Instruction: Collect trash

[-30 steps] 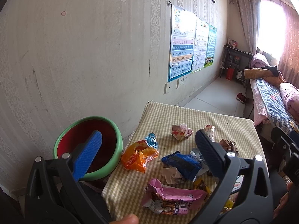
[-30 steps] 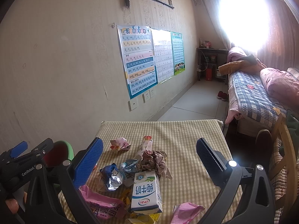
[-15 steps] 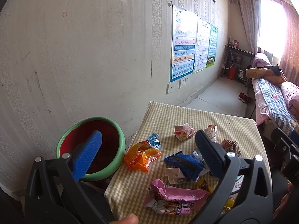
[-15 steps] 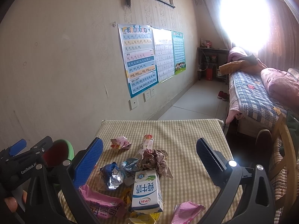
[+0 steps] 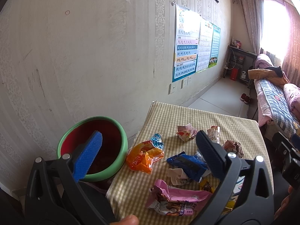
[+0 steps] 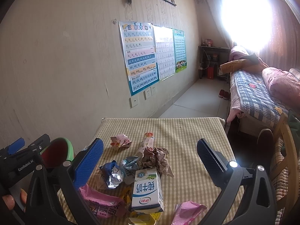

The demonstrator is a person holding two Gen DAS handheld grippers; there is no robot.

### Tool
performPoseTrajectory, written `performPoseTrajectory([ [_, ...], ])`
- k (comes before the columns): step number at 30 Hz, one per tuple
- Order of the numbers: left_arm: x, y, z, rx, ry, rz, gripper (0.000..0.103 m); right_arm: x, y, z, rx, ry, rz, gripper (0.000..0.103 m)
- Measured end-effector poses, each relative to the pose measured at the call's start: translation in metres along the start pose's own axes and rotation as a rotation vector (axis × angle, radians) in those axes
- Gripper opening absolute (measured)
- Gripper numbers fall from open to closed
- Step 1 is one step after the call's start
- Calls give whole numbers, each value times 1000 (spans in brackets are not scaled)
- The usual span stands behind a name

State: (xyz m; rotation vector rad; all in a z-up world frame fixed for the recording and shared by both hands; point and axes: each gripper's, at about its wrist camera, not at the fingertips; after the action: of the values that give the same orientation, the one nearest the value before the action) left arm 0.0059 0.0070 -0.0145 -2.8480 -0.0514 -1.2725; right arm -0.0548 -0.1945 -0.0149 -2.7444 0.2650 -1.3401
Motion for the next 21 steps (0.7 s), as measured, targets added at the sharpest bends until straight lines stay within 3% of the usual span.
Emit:
performPoseTrajectory([
  [13, 3, -23, 5, 105, 45, -3, 98, -2, 0, 11, -8, -35, -13, 96],
  [21, 3, -22, 7, 49, 28, -20, 98, -4, -3, 17, -10, -60, -22, 96],
])
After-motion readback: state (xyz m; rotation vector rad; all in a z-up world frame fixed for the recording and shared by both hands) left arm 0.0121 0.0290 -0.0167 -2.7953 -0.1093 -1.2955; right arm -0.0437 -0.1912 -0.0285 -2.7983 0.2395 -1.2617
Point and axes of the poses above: each gripper's, at about its wrist camera, not at the fingertips, and z roughly the way its jaws point, y to its right, x to its top, and after that the axes turned 9 degrees about -y, right-handed
